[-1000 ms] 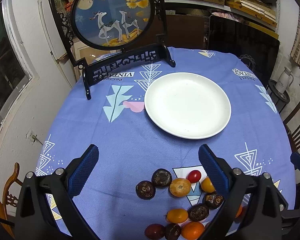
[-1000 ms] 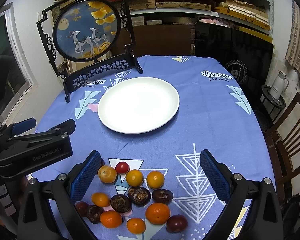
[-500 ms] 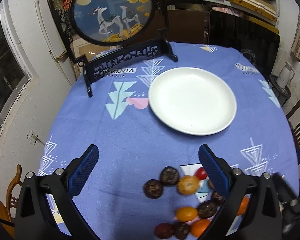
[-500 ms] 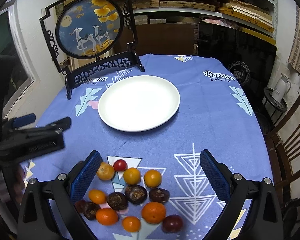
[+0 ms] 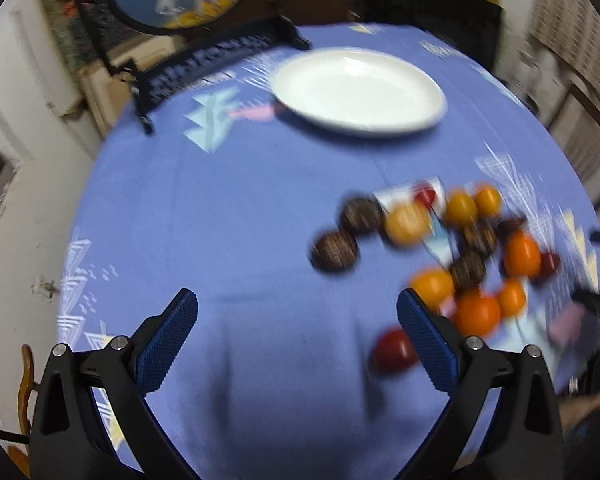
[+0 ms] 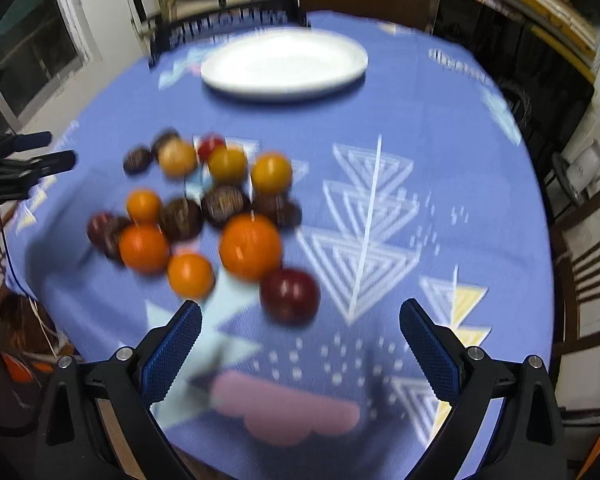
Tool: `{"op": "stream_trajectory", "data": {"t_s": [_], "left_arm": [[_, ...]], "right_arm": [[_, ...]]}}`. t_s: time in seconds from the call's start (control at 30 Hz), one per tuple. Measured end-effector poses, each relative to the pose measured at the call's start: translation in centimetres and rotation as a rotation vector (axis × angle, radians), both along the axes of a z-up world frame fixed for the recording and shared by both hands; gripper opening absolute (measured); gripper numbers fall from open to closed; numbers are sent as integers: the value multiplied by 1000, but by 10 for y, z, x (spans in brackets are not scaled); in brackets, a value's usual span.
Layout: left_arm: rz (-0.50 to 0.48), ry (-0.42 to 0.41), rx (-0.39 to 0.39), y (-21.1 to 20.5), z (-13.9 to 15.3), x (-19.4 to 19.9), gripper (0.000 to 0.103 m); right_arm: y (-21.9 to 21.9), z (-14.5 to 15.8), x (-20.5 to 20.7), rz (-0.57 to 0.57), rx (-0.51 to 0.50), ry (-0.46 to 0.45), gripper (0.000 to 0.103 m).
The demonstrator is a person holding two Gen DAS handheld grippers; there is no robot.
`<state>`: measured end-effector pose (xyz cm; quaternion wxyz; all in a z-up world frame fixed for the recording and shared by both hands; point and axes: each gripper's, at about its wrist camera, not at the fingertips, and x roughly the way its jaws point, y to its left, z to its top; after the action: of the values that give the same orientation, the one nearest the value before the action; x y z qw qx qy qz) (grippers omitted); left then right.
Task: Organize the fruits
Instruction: 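Grasp a red plum with the right gripper while the left gripper grasps another red plum, then carry both red plums onto the white plate and open both grippers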
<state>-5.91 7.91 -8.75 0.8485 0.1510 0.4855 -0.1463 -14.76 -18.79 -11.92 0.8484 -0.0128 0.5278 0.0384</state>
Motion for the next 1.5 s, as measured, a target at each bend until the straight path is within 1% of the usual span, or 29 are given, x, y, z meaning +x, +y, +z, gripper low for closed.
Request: {"op": "stream_trajectory", "data": {"t_s": [0.1, 0.23, 0.37, 0.47, 0.5, 0.53, 0.57, 0.6, 0.63, 0.7, 0.73, 0.77, 0.8, 0.83, 0.87, 0.9, 0.93, 0.97, 1.03, 1.17, 1.33, 1.43, 1.5], "left_arm": [[-64, 22, 18, -2, -14, -19, 98], [-108, 52, 24, -6, -28, -28, 98], [-114, 65, 21, -14, -39, -26, 98], [-108, 74, 15, -20, -47, -19, 98], [-112, 77, 11, -22, -49, -16, 98], [-121, 78, 0, -24, -50, -15, 98], [-126, 77, -3, -26, -51, -14, 98], [-136, 79, -8, -29, -52, -13, 98], [-147, 81, -15, -31, -53, -12, 98], [-168, 98, -26, -34, -55, -11, 98], [-178, 106, -32, -35, -57, -11, 96], [-200, 119, -46, -38, -59, -11, 92], [-218, 129, -56, -40, -61, -11, 79], [-238, 144, -72, -43, -61, -12, 70], [-249, 152, -82, -46, -61, -12, 66], [-260, 160, -92, -50, -61, -13, 54], [-266, 173, -108, -51, -61, -12, 39], [-261, 196, -124, -53, -61, -10, 38], [-249, 206, -127, -53, -60, -8, 38], [-243, 195, -130, -49, -50, -8, 38], [-212, 155, -170, -48, -18, 4, 38], [-161, 123, -148, -54, 0, 22, 38], [-125, 114, -159, -59, 10, 38, 38]], "right_arm": [[7, -14, -1, 27, -35, 23, 100], [11, -20, 5, 57, -102, 23, 100], [14, -25, 16, 81, -139, 27, 99], [14, -27, 21, 104, -132, 37, 85], [13, -29, 24, 109, -121, 60, 72], [12, -32, 27, 111, -103, 83, 53], [11, -34, 28, 112, -73, 104, 46], [9, -36, 29, 111, -23, 123, 40], [7, -36, 29, 101, -3, 127, 40], [6, -35, 29, 93, 7, 130, 40], [5, -35, 29, 91, 13, 131, 40], [5, -35, 29, 90, 21, 133, 40], [4, -35, 29, 87, 32, 137, 40], [3, -35, 29, 85, 39, 138, 39], [3, -35, 29, 83, 43, 138, 39], [2, -35, 29, 77, 50, 139, 39], [3, -34, 27, 74, 56, 138, 39], [1, -34, 28, 71, 61, 138, 39], [-2, -33, 24, 61, 71, 135, 39], [-7, -30, 24, 47, 98, 129, 39], [-9, -11, 30, 48, 123, 78, 39], [-8, 4, 39, 53, 134, 33, 39], [-8, 17, 51, 62, 152, 1, 39]]}}
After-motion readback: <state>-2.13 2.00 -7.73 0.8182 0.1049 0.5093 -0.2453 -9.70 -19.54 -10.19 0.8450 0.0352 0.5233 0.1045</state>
